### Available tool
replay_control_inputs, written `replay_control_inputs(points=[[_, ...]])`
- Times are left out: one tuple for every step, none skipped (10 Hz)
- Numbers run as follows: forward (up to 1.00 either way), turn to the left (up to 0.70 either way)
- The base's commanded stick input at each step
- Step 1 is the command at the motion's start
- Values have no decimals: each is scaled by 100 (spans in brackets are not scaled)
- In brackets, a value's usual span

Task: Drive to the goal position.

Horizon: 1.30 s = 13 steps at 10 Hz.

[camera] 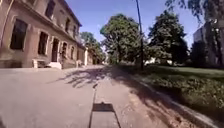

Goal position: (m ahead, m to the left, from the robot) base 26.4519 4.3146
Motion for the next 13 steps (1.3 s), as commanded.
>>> replay_control_inputs(points=[[70, 0], [70, 0], [70, 0], [70, 0], [70, 0], [70, 0], [70, 0], [70, 0], [70, 0], [70, 0], [70, 0], [70, 0], [70, 0]])
